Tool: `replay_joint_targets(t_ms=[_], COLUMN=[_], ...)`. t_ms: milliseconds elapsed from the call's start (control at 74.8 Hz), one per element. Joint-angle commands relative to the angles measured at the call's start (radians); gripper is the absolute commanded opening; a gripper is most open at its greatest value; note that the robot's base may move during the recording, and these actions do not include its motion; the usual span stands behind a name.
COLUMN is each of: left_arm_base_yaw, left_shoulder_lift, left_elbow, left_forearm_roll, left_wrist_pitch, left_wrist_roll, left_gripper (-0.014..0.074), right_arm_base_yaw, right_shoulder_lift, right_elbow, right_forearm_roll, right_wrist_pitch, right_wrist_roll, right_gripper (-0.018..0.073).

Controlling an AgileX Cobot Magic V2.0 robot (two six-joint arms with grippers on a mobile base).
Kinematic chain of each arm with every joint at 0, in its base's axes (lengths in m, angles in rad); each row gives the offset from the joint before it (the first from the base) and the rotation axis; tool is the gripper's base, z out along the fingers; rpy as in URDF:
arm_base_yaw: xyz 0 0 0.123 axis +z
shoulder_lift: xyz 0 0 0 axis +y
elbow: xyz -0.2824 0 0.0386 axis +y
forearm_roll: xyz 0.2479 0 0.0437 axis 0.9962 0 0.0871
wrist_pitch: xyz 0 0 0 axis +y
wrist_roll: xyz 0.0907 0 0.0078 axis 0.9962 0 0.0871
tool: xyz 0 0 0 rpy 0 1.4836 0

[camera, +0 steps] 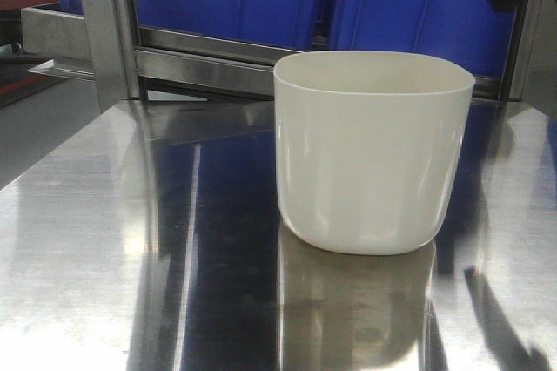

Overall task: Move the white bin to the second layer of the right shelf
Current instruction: 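Lower the right gripper onto the white bin's rim farthest from the robot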

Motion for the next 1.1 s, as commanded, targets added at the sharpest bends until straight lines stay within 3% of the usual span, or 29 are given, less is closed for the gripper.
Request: replay_joint_targets(t_ms=[0, 428, 869, 1083], left_arm_base_yaw=[-0.006, -0.006, -0.006, -0.006], left_shoulder_lift=[-0.014, -0.014, -0.014, -0.014], left_elbow=[0.037, 0.037, 0.037, 0.037], left_forearm_roll=[0.0, 0.0, 0.0, 0.0], left_wrist_pitch=[-0.087, -0.087, -0.087, -0.087], left_wrist_roll=[-0.005, -0.005, -0.005, -0.005], left_gripper=[0.0085, 0.0085, 0.0085, 0.0085], right_arm_base_yaw=[0.024, 0.128, 0.13, 0.13], right_shoulder_lift=[0.021, 0.209, 0.318, 0.337], right_elbow=[-0.074, -0.143, -0.143, -0.143], right_forearm_roll=[0.01, 0.01, 0.011, 0.011], right_wrist_pitch=[-0.034, -0.005, 0.01, 0.014], right_wrist_roll=[-0.008, -0.008, -0.008, -0.008], right_gripper=[0.0537, 0.0537, 0.0536, 0.0489])
